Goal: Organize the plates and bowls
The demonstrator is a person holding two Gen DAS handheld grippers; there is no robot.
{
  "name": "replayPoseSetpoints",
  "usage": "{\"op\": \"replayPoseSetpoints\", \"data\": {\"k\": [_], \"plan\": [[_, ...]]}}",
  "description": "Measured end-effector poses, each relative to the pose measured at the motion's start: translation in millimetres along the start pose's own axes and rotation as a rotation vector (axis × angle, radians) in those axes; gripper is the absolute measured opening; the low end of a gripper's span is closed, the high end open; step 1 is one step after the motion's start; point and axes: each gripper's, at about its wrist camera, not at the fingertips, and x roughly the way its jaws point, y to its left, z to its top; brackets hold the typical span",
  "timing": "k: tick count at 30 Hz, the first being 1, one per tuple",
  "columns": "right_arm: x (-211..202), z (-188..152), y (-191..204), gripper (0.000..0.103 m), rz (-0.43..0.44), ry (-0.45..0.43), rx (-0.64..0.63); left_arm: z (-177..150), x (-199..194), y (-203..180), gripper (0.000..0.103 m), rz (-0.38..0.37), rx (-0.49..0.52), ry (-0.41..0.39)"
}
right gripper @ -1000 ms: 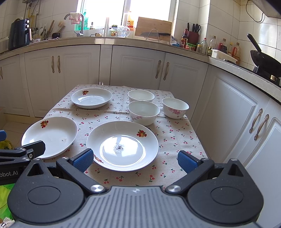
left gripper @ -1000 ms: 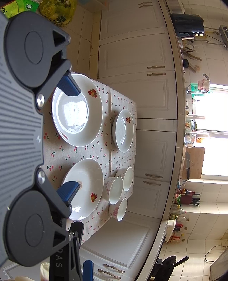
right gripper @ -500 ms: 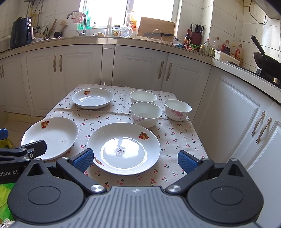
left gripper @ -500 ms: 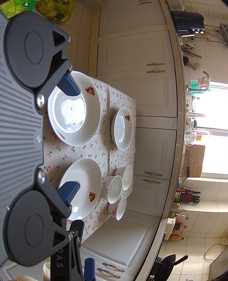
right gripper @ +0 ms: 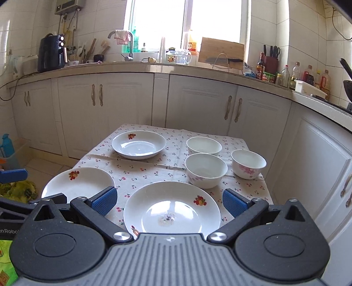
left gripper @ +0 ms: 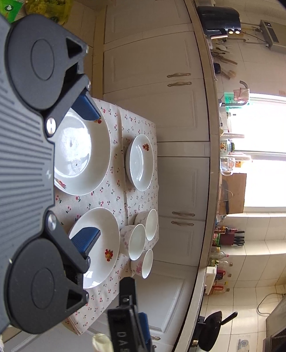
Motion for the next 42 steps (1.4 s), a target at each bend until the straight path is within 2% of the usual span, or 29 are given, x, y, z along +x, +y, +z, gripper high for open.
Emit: {"op": "replayPoseSetpoints", "data": {"k": [2,5,12,20,25,33,36,42], "plan": [[8.7,5.4,-4.9,0.103,0.044,-0.004,0.016,-5.3,3.2,4.2,0.102,-0.001,0.045,-0.013],[24.6,12.6,-11.2,0.103,0.105,0.007,0.044,-11.3,9.1,11.0,0.102,0.001,0.092,0.010],[70.4,26.0,-9.2,0.103,0.262,0.111,0.102,-25.9,39.5,47.5,0.102,-0.038,0.042,0.204],[117.7,31.3,18.5,0.103,0.337,0.217,0.036,-44.7,62.5,75.9,0.103,-0.069,0.073,0.300],[141.5,34.1,37.0,0.103,0.443,0.252,-0.015,-51.0,71.0,87.1,0.102,-0.154,0.084,0.329],[188.3,40.3,60.7,0.103,0.547,0.338,-0.067,-49.5,83.9,98.8,0.102,-0.263,0.122,0.346],[206.4,40.0,67.5,0.099,0.576,0.382,-0.075,-48.8,90.2,100.9,0.102,-0.286,0.139,0.353],[235.3,39.8,77.5,0.084,0.615,0.438,-0.103,-49.8,97.2,102.0,0.102,-0.323,0.160,0.365]]}}
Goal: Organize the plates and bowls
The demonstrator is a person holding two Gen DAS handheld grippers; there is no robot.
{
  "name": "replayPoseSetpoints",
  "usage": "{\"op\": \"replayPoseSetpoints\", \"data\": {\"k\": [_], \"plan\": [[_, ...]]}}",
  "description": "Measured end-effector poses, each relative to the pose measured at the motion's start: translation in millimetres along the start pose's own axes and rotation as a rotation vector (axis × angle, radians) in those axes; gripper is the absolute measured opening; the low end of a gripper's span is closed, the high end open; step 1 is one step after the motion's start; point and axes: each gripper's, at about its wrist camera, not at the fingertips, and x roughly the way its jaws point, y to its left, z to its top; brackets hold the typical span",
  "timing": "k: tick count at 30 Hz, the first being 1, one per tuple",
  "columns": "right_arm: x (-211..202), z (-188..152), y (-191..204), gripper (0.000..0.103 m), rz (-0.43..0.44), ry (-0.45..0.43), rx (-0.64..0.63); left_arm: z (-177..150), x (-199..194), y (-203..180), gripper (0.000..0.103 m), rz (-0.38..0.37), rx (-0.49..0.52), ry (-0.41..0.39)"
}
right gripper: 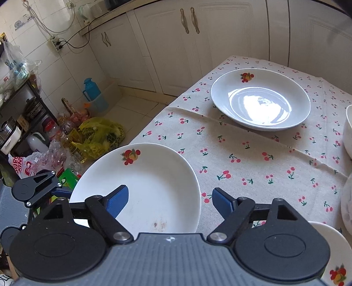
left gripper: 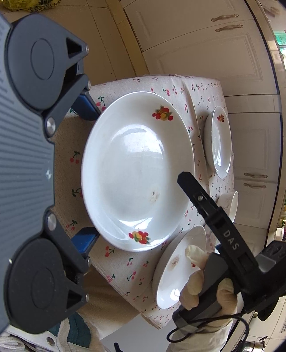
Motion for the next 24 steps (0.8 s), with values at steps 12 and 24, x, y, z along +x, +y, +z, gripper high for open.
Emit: {"op": "replayPoseSetpoints", "data": {"k": [12,24], "plan": [[24.5,10.8,-9.9,0.063,0.072,0.066,-0.010,5.9,2.0,5.6,0.102,-0.024,0.060,0.009],[18.3,13.2,-17.0,0.063,0.078,0.034,0.014,19.9,3.9,9.8,0.101,-0.023,0.116,-0.008]]}}
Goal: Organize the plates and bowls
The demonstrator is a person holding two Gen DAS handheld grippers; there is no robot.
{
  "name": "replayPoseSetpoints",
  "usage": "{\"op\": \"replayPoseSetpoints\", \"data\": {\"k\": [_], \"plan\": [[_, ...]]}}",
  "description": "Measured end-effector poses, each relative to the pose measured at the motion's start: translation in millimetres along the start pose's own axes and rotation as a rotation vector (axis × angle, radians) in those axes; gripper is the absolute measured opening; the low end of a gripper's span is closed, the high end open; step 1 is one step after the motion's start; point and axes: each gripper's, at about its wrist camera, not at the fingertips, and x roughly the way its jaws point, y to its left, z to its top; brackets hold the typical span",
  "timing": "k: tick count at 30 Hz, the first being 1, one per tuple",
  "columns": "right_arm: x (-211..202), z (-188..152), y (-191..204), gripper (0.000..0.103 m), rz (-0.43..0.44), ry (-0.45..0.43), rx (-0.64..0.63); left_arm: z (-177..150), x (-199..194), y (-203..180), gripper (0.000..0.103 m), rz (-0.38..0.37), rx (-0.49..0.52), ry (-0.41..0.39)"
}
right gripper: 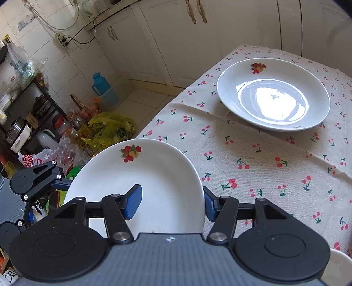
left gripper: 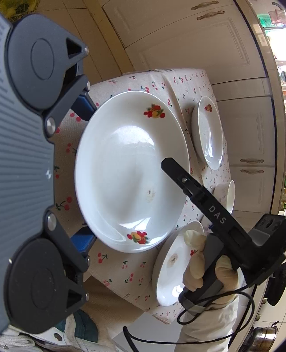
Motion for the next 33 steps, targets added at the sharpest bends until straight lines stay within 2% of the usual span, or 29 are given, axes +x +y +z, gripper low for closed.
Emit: {"op": "replayPoseSetpoints", "data": {"k": [8,18,33], "plan": [[-9.9,14.8,-18.5,0.064,-0.058,-0.030,0.008,23.6,23.5,9.0,0.101,-0.026,0.025,-0.022],[-8.1,22.8,-43.3,0.064,-0.116,-0.036,0.033,37.3,52.9,16.4,0.101,-0.061,0.022,-0.021],[-6.8,20.9,-54.3,0.064,-0.142,-0.031,0.046,43.0,61.6,15.0,0.101,-0.071,0.031,-0.017]]}}
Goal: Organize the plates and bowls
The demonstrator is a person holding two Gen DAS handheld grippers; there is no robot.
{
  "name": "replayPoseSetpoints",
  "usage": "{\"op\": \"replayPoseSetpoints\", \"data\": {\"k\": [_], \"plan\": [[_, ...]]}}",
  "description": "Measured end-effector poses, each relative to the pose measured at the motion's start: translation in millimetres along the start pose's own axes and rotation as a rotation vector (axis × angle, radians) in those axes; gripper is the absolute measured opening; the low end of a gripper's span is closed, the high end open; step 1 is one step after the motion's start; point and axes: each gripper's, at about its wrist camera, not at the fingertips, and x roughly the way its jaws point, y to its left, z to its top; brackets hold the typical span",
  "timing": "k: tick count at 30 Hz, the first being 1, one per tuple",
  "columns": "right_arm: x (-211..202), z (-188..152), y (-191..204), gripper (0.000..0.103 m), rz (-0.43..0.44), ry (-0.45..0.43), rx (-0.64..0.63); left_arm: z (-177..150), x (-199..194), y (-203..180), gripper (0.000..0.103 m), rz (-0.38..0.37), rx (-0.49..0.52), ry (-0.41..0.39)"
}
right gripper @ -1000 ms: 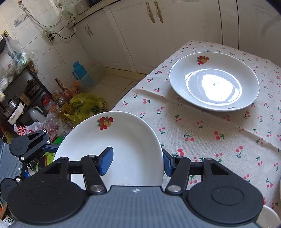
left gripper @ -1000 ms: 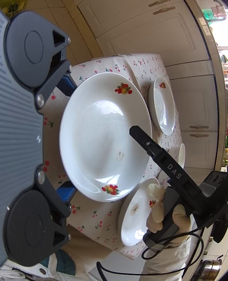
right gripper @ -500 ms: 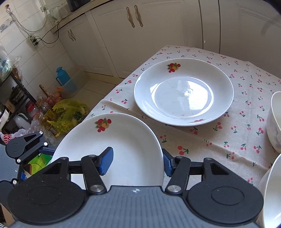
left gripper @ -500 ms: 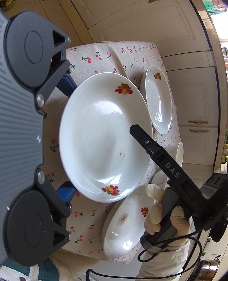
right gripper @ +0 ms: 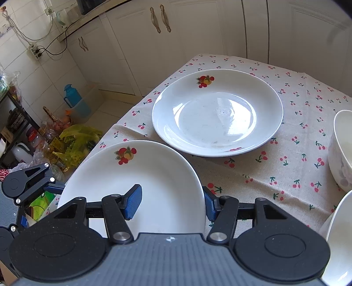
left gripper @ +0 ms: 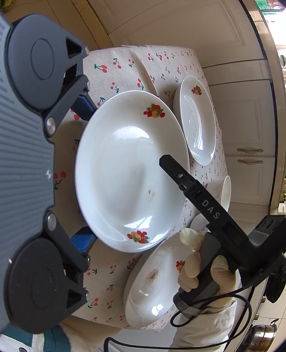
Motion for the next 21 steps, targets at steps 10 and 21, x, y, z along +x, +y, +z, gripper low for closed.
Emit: {"op": "replayPoseSetpoints", "data": {"k": [10,21], "plan": [[-3.5,1.7,7.3,0.084,0.001,-0.001,-0.027,0.3,-5.8,-3.3,0.100,0.013,0.006,-0.003],[-84.7,-20.2,34.6,0.103,-0.100,-0.132,-0.113,5.5,-43.1,-29.1,0.102,0.090,0.015,-0.019]]}}
